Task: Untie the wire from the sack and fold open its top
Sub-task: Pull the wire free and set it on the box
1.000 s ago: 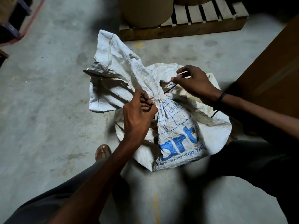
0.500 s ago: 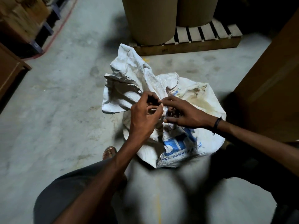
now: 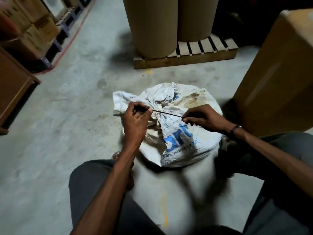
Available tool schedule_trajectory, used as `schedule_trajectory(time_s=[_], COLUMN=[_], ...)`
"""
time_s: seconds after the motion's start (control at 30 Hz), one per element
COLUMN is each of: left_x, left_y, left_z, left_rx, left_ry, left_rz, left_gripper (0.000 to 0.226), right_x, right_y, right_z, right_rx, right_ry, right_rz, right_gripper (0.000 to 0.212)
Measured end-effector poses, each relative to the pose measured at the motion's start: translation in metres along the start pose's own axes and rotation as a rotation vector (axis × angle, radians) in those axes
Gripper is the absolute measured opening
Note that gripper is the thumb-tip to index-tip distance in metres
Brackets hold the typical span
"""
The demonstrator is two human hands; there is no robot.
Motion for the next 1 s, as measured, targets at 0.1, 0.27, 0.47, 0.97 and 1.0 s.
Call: schedule_trajectory(time_s=[0.1,0.27,0.47,0.97,1.0], left_x=[-0.005,-0.012,-0.013,-0.034,-0.036], left_y=[0.006,0.052,0.106,0.211,0.216], left_z=[-0.002,0.001,0.013,0.02,0.02], left_rx=[-0.016,-0.151,-0.234,-0.436,-0.434], left_ry=[-0.051,-0.114,-0.098,-0.089,-0.095], left_rz=[0.015,-0.021,0.036,0.144,0.141], left_gripper=[0.017,0.019,0.014,0.027,0.025], right_x=[0.006,0.017,0.024,0.056,0.067], right_y=[-0.001,-0.016,-0.069,-0.328,-0.329], right_z=[-0.026,-0.083,-0.171,-0.353,-0.352], right_rx=[-0.033,0.133,0.59,1.321,1.297], right_ry=[0.071,0.149,0.237,0.57,0.602], right_rz=[0.012,0.025,-0.009,0.031,0.037], right_gripper=[0.011,0.014,0.012,0.02,0.019])
Point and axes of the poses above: each hand's wrist, its own z-axis towards the middle knuckle, its own y-axis out of the palm, x = y × z, the point moved 9 cm from there along z, towards the middle knuckle, and after that the axes turned 15 degrees about -x, right-handed, at the moved point
